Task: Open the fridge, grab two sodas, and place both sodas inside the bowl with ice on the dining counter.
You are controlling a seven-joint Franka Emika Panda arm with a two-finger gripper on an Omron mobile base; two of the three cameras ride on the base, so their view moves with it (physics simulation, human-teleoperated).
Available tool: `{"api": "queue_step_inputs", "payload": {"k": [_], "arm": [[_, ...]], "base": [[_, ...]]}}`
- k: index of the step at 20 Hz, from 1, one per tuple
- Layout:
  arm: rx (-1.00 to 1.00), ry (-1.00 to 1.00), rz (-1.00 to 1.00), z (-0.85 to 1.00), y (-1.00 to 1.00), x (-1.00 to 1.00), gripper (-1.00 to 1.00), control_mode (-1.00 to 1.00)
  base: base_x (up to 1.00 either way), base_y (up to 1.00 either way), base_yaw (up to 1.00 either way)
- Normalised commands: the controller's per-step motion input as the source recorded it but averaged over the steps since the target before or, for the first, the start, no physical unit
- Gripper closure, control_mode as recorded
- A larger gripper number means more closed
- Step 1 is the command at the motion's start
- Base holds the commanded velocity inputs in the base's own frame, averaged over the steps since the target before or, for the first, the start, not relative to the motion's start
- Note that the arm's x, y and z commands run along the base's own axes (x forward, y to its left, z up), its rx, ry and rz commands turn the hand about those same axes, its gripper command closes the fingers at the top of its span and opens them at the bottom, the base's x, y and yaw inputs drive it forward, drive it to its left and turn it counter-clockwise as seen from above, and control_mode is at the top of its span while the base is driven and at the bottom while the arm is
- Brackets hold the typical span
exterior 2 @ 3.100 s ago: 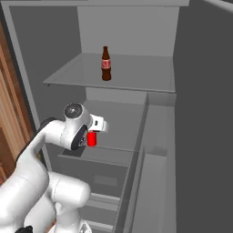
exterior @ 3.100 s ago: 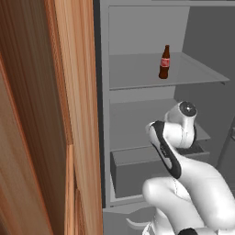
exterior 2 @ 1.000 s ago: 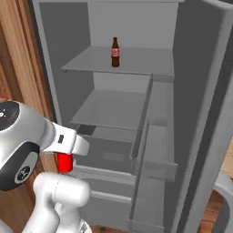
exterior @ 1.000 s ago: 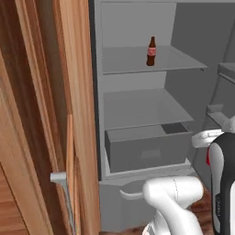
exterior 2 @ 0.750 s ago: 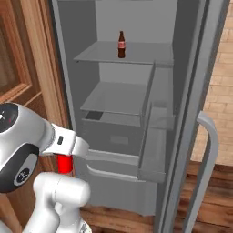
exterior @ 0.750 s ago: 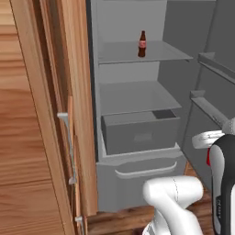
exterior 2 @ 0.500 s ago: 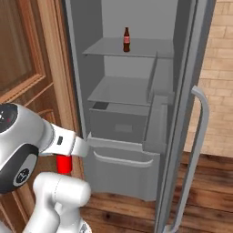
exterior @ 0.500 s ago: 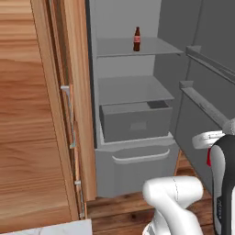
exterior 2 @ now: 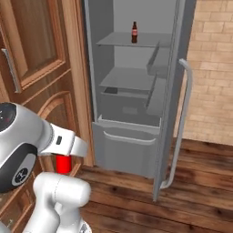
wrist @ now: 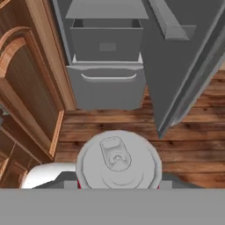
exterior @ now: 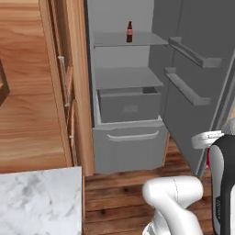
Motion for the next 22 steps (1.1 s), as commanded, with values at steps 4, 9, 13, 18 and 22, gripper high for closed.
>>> {"api": "queue_step_inputs", "payload": {"k": [4,9,13,18,22], "arm": [[0.00,0.00,0.00,0.00,0.00,0.00,1.00,1.00],[0.00,0.00,0.00,0.00,0.00,0.00,1.00,1.00],[0.00,0.00,0.00,0.00,0.00,0.00,1.00,1.00],[0.00,0.00,0.00,0.00,0.00,0.00,1.00,1.00],[0.00,0.00,0.00,0.00,0.00,0.00,1.00,1.00]], "base": [[-0.83,-0.44,0.24],[-0.42,-0.55,0.32],[-0.31,-0.63,0.38],[-0.61,-0.59,0.43],[-0.84,-0.42,0.45]]}}
